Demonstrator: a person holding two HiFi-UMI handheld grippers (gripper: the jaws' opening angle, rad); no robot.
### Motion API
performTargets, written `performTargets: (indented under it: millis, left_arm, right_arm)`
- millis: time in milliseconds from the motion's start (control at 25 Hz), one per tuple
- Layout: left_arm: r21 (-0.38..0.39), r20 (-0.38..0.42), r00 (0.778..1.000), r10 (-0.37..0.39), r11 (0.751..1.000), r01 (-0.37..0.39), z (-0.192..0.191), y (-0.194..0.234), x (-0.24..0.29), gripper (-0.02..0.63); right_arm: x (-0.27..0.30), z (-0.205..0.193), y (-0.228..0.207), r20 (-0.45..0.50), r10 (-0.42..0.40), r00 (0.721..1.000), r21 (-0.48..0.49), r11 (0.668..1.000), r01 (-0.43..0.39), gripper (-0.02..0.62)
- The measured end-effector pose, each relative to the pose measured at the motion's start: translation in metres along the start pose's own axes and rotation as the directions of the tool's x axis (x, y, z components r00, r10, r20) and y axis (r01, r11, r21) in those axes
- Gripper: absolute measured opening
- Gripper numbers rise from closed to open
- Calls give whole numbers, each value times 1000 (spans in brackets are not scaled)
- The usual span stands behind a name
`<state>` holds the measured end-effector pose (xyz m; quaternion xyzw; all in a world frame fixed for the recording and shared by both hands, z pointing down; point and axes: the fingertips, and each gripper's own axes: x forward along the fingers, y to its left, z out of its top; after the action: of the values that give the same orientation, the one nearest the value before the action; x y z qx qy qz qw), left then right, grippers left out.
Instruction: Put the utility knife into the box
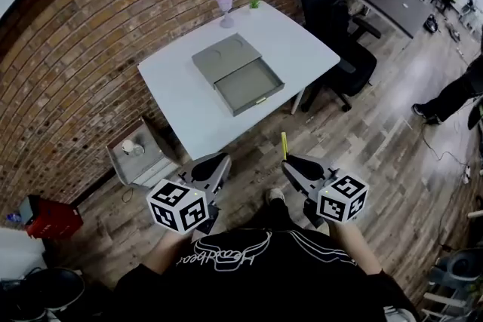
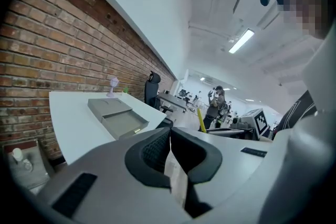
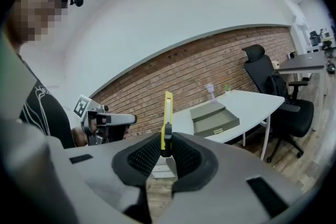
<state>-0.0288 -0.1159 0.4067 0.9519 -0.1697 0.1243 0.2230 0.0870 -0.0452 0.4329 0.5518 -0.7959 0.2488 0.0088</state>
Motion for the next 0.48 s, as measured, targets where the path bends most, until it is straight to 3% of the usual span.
performTargets:
  millis: [240,480]
  left_arm:
    - [-64,28,992,125,990,-123,33,33,52,32]
    - [-131,61,974,219,969,-210,57,54,93,32]
  right_arm:
    - [43,46,-60,-70,92,993,-39,995,-95,64]
    - [79,80,-101,-158,214,964,-48,973,-224,66]
